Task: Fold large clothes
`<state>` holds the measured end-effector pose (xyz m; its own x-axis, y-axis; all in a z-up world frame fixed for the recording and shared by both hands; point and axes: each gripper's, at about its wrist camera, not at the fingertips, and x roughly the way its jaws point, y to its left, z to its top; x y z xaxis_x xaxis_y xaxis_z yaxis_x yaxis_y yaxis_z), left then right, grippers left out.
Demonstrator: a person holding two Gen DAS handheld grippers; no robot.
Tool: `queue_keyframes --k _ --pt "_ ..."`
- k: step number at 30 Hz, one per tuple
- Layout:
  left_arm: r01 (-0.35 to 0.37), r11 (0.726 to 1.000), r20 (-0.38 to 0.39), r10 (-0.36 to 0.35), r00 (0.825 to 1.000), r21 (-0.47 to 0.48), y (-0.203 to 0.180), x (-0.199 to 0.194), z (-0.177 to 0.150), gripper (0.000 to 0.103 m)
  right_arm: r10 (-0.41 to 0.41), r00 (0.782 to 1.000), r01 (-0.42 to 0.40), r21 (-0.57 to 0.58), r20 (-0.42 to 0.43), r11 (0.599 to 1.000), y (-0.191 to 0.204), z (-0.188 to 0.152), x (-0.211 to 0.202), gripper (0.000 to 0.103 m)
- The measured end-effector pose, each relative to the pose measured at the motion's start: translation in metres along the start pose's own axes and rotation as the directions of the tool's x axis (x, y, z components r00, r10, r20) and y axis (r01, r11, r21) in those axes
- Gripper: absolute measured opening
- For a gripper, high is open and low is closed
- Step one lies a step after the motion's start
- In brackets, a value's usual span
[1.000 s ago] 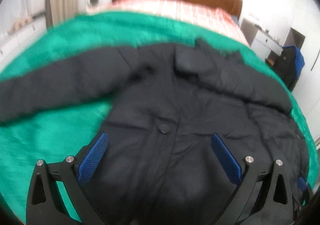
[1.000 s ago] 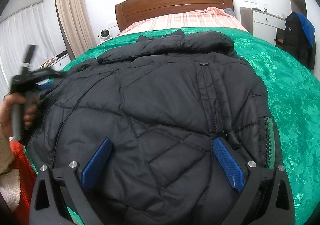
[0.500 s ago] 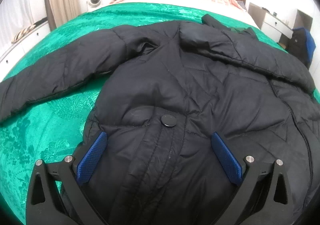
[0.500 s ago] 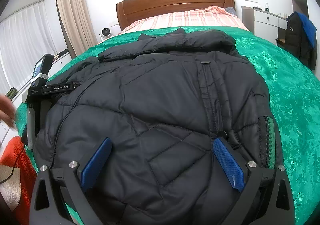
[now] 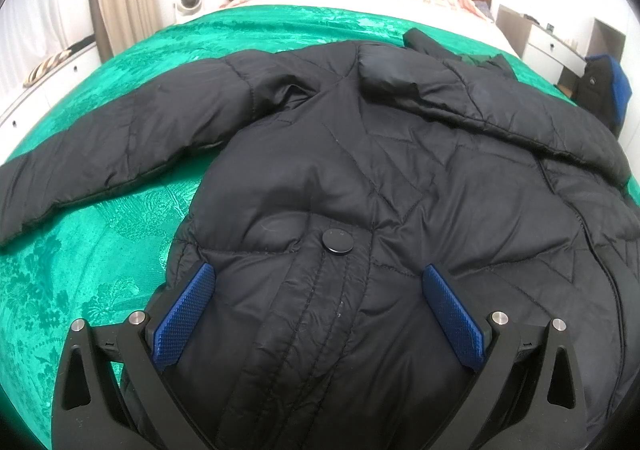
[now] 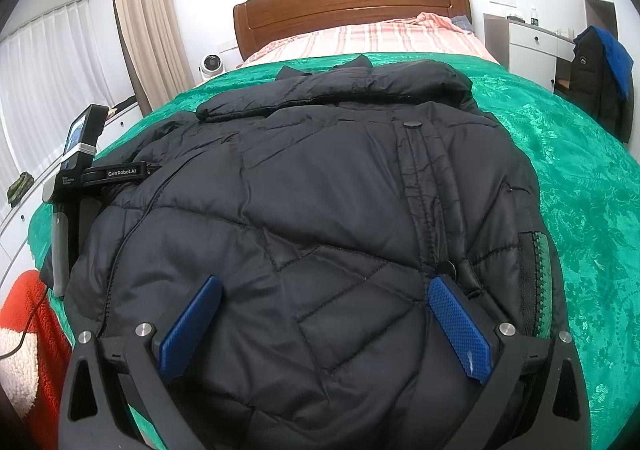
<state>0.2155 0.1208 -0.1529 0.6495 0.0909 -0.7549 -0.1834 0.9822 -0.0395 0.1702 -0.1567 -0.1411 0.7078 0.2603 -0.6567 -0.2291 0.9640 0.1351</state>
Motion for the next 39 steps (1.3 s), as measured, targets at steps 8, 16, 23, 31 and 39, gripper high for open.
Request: queue_keyframes --k 8,16,23,31,39 --pt "0.0 1.0 0.0 0.0 1.0 0.0 0.0 0.0 0.0 0.103 0.007 1.0 -0.007 0.035 -0.015 0.999 -0.003 0.002 -0.006 0.102" --pt "0.001 1.0 0.0 -0.001 1.0 0.0 0.0 0.0 0.0 0.103 0.031 0.999 -0.029 0.061 -0.022 0.998 -0.008 0.002 -0.009 0.102" --pt "0.001 1.0 0.001 -0.001 1.0 0.0 0.0 0.0 0.0 0.103 0.013 1.0 -0.012 0.042 -0.018 0.999 -0.005 -0.001 -0.005 0.103" --pt "-0.001 1.0 0.003 0.001 1.0 -0.001 0.0 -0.001 0.0 0.103 -0.011 1.0 0.011 0.027 -0.01 1.0 -0.001 -0.003 0.0 0.103" --pt "0.004 1.0 -0.027 -0.004 1.0 -0.006 -0.001 0.002 0.001 0.103 -0.026 1.0 0.026 0.008 0.002 1.0 0.002 -0.006 0.001 0.103"
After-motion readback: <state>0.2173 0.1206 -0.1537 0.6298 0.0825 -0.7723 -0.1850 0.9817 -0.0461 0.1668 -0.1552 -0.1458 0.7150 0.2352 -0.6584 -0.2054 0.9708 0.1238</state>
